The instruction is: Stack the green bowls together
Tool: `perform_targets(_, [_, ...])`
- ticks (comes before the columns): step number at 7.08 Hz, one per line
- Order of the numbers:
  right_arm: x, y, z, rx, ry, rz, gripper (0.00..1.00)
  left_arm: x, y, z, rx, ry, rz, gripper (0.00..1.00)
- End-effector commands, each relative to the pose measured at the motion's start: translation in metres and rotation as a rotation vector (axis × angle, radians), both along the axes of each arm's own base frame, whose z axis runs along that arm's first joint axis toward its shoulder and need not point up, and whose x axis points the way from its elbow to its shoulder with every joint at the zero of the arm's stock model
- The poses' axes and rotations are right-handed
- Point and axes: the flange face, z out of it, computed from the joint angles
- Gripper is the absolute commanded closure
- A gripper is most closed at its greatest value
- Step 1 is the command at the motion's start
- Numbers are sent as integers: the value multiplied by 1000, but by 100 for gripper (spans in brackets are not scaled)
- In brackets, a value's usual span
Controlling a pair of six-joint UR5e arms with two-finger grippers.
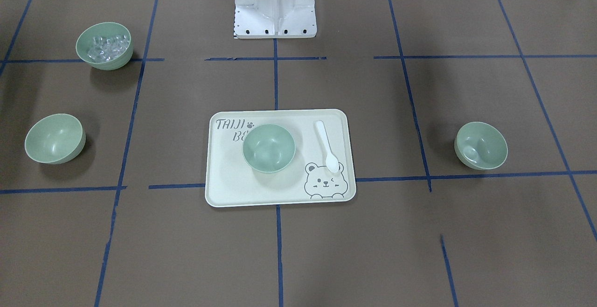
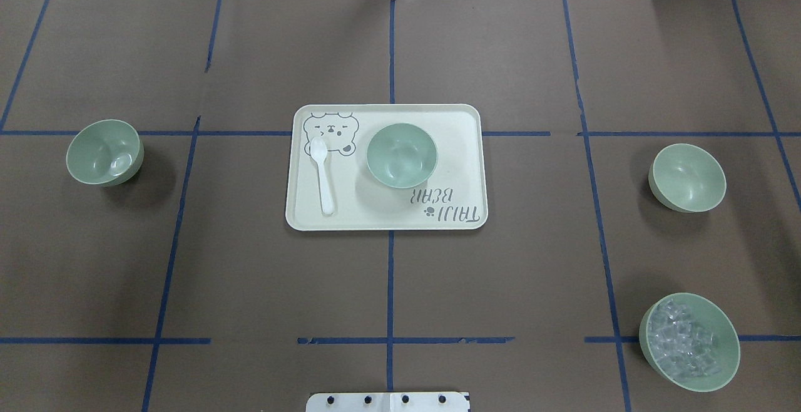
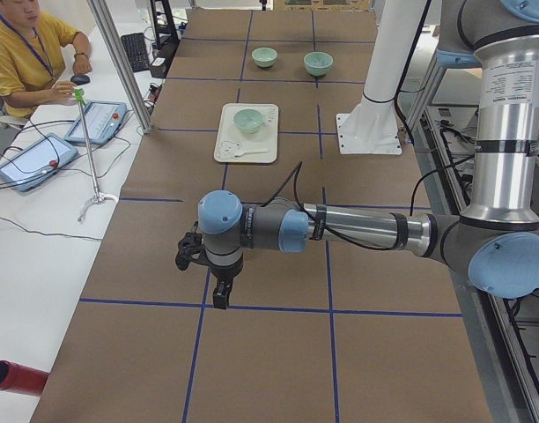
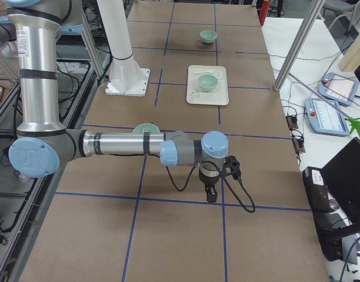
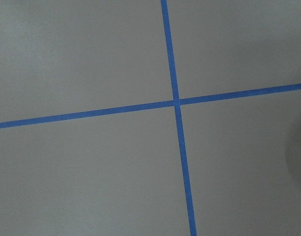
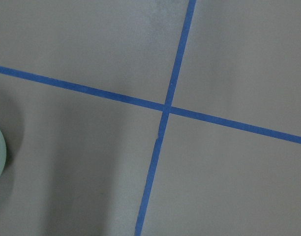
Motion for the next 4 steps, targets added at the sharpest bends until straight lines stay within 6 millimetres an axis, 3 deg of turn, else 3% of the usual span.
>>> perform_targets(1, [-1,-4,-5,34,-2,-3,0,0,-1,-4,22,0,-1,0])
perform_targets(2, [-1,-5,-7,83,-4,-2,0,1,-3,-6,30,0,2,0])
perform_targets(4, [-4,-12,-21,157,-11,-2,0,38,-21,-41,135,5,68,0])
